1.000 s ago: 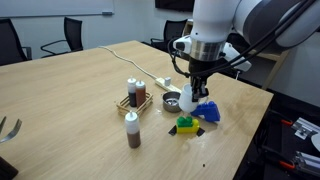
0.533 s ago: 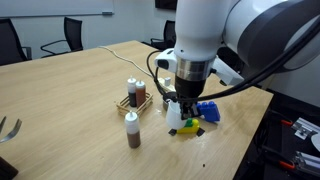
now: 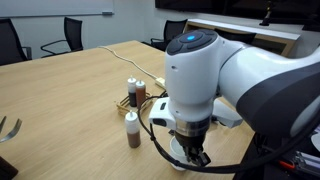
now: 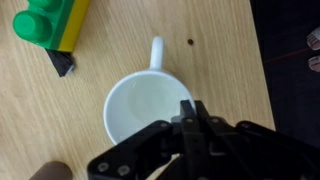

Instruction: Move the mug to the left

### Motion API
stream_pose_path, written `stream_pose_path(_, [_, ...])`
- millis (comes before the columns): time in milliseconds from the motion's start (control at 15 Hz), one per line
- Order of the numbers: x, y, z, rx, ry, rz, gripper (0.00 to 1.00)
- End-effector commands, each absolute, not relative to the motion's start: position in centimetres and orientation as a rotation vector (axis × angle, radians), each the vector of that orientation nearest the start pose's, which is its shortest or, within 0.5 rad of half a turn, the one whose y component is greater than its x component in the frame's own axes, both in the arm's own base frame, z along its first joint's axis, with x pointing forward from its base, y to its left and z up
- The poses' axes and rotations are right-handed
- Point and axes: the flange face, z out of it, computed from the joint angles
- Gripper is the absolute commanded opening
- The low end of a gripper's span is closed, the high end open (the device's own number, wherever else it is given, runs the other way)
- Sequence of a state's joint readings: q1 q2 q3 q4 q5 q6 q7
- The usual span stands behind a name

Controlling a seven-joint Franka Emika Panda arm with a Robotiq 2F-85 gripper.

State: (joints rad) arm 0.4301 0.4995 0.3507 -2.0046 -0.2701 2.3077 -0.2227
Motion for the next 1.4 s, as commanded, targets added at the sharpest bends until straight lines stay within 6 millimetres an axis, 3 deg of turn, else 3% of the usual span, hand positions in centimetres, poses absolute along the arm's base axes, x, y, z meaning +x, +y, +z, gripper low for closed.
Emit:
stream_pose_path(0, [42.6, 42.0, 20.1, -2.601, -1.858, 0.25, 0.01])
stream_pose_path(133, [42.7, 42.2, 19.7, -2.589, -1.871, 0.257, 0.01])
stream_pose_path(267, [43.1, 42.1, 19.9, -2.585, -1.866, 0.258, 0.33])
stream_pose_path(533, [44.0, 41.5, 21.2, -2.622, -1.816, 0.235, 0.6])
stream_pose_path(733, [45.6, 40.6, 24.1, -2.679, -1.762, 0.12, 0.8])
stream_pose_path(933, [46.7, 38.4, 28.6, -2.761, -1.634, 0.046, 0.99])
stream_pose_path(1000, [46.9, 37.3, 29.9, -2.78, -1.582, 0.046, 1.0])
stream_pose_path(1067, [47.7, 39.0, 28.5, -2.746, -1.657, 0.034, 0.91])
stream_pose_path(1200, [47.7, 37.6, 30.2, -2.772, -1.61, 0.029, 1.0])
stream_pose_path(1333, [47.2, 37.5, 29.8, -2.775, -1.605, 0.047, 1.0])
